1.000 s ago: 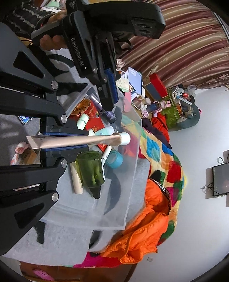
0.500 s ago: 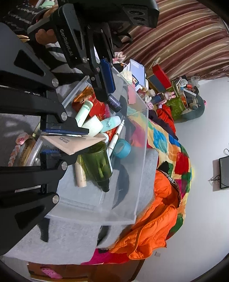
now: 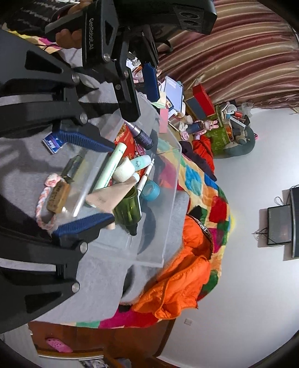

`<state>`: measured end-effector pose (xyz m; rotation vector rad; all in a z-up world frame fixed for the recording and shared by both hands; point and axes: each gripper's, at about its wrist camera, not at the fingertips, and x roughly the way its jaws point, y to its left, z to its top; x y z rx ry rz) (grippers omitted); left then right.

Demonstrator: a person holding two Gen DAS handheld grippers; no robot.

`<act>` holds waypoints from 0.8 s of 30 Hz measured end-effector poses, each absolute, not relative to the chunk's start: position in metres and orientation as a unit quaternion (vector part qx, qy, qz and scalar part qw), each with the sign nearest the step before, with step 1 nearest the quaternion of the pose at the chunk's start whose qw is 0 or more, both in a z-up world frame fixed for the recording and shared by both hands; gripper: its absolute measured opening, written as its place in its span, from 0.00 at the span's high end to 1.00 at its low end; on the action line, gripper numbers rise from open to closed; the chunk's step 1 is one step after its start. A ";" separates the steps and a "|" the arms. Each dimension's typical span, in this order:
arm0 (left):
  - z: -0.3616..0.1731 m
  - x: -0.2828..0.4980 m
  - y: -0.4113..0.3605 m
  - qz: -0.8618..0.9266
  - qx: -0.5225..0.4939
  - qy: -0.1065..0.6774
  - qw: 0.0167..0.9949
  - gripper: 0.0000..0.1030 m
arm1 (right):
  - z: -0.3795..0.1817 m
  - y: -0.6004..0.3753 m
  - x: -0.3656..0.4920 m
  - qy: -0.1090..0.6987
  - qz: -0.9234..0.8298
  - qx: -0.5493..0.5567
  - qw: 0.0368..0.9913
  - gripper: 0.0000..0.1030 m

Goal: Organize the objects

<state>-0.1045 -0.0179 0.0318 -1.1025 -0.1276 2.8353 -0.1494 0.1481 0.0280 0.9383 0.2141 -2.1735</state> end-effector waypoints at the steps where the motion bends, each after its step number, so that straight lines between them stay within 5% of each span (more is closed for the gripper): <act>1: 0.032 -0.101 -0.017 0.930 -0.361 -0.040 0.048 0.19 | 0.030 0.152 -0.145 0.084 -0.852 0.361 0.370 0.43; 8: 0.022 -0.083 -0.012 0.925 -0.373 -0.042 0.051 0.09 | 0.031 0.172 -0.124 0.085 -0.863 0.351 0.353 0.32; 24: -0.057 -0.072 0.008 0.885 -0.460 -0.029 0.065 0.09 | -0.020 0.218 -0.116 0.058 -0.861 0.408 0.298 0.32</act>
